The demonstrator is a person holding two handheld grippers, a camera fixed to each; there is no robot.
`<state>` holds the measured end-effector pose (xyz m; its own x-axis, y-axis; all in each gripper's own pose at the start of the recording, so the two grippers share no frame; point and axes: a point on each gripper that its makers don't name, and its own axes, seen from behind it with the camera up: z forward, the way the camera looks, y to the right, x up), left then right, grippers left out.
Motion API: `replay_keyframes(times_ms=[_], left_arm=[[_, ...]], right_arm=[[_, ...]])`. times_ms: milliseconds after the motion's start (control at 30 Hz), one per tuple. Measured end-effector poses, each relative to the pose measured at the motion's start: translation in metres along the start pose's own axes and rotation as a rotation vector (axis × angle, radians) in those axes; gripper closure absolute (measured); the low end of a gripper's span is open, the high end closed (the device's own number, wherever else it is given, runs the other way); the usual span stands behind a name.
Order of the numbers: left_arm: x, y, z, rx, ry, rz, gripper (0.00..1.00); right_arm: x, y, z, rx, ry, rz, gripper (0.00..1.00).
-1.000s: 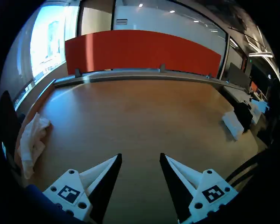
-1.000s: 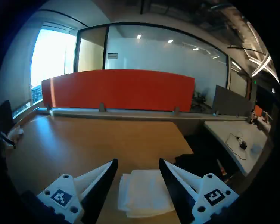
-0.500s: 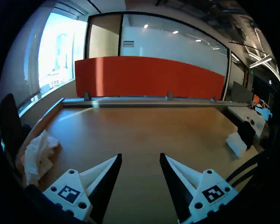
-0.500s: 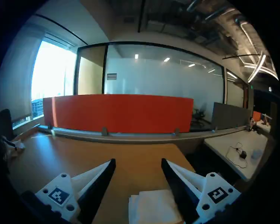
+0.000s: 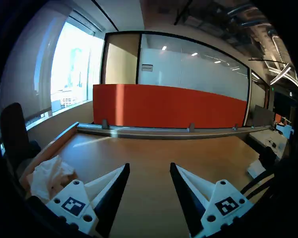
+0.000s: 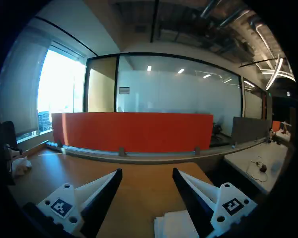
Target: Fold towel
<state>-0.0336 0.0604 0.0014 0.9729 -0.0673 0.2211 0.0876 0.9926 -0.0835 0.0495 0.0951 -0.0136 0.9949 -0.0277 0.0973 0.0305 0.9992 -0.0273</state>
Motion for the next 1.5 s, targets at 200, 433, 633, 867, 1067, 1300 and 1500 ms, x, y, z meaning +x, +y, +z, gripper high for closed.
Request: replay_keyframes(times_ms=[200, 433, 633, 867, 1067, 1300, 1500], left_arm=[[0.013, -0.009, -0.002, 0.0, 0.038, 0.012, 0.26], [0.025, -0.018, -0.005, 0.0, 0.076, 0.01, 0.26], [0.032, -0.028, -0.006, 0.008, 0.101, 0.004, 0.26], [0.037, -0.036, -0.006, 0.017, 0.127, 0.034, 0.26], [0.037, -0.042, -0.003, 0.036, 0.151, 0.073, 0.26], [0.029, -0.053, -0.001, 0.065, 0.173, 0.105, 0.26], [0.015, -0.058, 0.0, 0.073, 0.182, 0.125, 0.26]], right_arm=[[0.014, -0.037, 0.003, 0.03, 0.025, -0.012, 0.02], [0.023, -0.073, 0.006, 0.05, 0.046, -0.021, 0.02], [0.029, -0.095, 0.008, 0.055, 0.052, -0.007, 0.02], [0.033, -0.113, 0.009, 0.071, 0.049, 0.003, 0.02], [0.042, -0.127, 0.007, 0.085, 0.047, -0.002, 0.02], [0.057, -0.141, 0.004, 0.097, 0.04, -0.01, 0.02], [0.061, -0.145, 0.005, 0.086, 0.039, 0.022, 0.01]])
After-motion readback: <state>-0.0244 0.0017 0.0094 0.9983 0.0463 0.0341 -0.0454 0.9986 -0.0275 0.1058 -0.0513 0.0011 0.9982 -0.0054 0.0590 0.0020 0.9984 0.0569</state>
